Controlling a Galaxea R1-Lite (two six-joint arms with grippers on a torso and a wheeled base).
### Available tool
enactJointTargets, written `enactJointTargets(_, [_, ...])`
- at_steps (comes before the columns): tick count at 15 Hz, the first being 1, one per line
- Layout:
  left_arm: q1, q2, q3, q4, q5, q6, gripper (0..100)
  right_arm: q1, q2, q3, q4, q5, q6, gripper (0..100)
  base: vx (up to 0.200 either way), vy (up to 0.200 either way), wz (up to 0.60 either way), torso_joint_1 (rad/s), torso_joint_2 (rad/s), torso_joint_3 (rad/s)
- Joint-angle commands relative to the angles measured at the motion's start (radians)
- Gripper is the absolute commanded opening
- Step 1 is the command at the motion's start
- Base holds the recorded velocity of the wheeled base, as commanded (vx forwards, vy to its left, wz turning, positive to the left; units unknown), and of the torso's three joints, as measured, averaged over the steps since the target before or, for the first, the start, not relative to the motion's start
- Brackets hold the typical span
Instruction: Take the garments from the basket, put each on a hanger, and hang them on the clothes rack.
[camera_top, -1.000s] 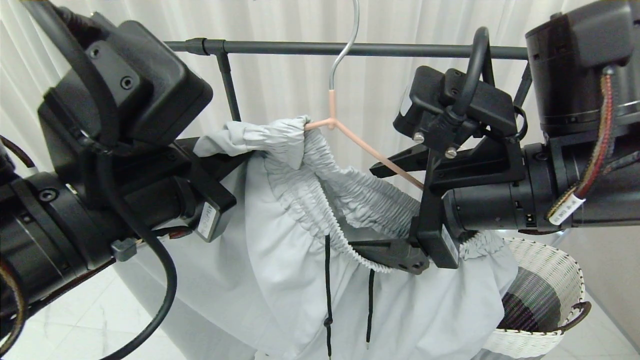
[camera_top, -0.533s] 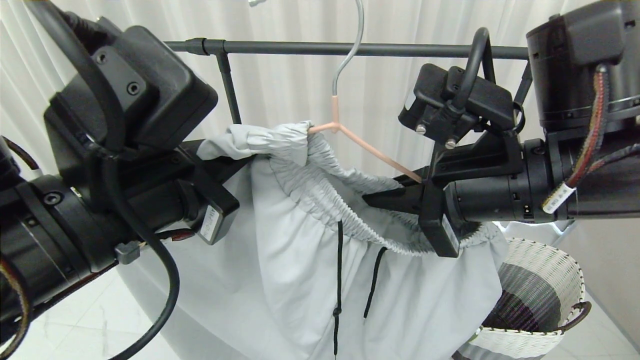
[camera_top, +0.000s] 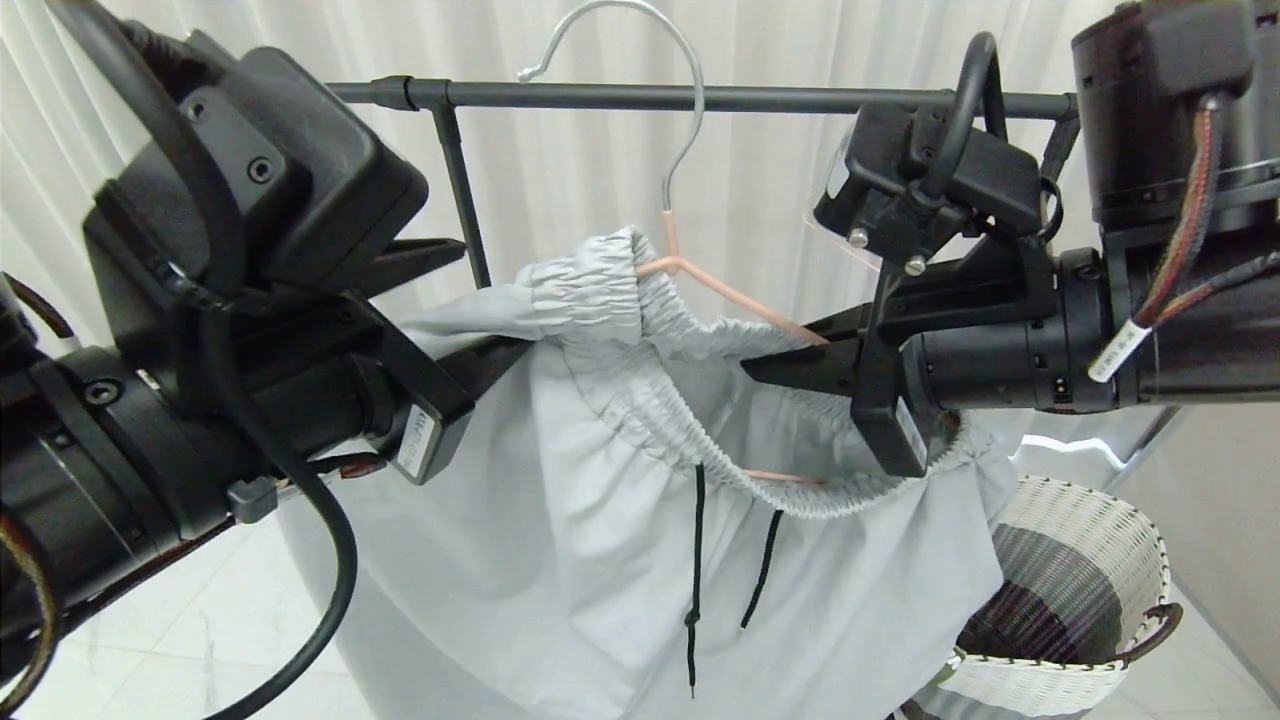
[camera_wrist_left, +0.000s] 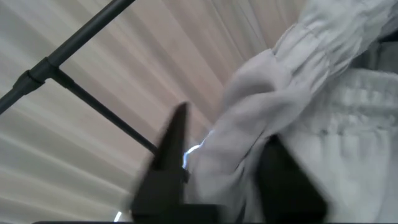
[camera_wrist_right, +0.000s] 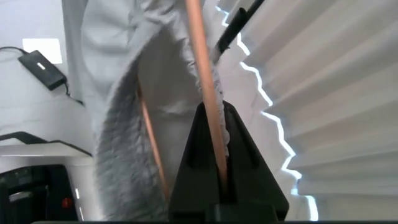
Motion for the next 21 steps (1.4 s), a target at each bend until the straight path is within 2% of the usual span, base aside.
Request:
enactJointTargets(1, [0.012, -0.006, 0.002, 0.002, 0.000, 0.001, 100, -0.014, -0.001, -0.023, -0.001, 0.001, -0.003, 0, 0.000, 0.000, 0.00, 0.000, 0.00, 0.000])
enactJointTargets(6, [0.024, -0.039, 0.037, 0.002, 0.000, -0.005, 100, -0.093, -0.012, -0.040, -0.004, 0.003, -0.050, 0, 0.000, 0.000, 0.00, 0.000, 0.00, 0.000])
enactJointTargets(9, [0.061, -0.077, 0.083, 0.002, 0.000, -0.007, 100, -0.127, -0.018, -0.043, -0.052, 0.004, -0.053, 0, 0.000, 0.000, 0.00, 0.000, 0.00, 0.000])
enactJointTargets(13, [0.230, -0.120, 0.177, 0.002, -0.008, -0.013, 100, -0.133, -0.033, -0.043, -0.056, 0.004, -0.056, 0, 0.000, 0.000, 0.00, 0.000, 0.00, 0.000])
enactJointTargets(14, [0.253, -0.124, 0.197, 0.002, -0.009, -0.031, 100, -0.133, -0.038, -0.043, -0.056, 0.004, -0.056, 0, 0.000, 0.000, 0.00, 0.000, 0.00, 0.000])
enactJointTargets(17, [0.279, -0.111, 0.246, 0.002, -0.008, -0.195, 100, -0.133, -0.062, -0.041, -0.058, 0.046, -0.059, 0, 0.000, 0.000, 0.00, 0.000, 0.00, 0.000])
enactJointTargets(21, [0.343, -0.062, 0.275, 0.002, -0.039, -0.281, 100, -0.132, -0.082, -0.041, -0.069, 0.087, -0.059, 0, 0.000, 0.000, 0.00, 0.000, 0.00, 0.000])
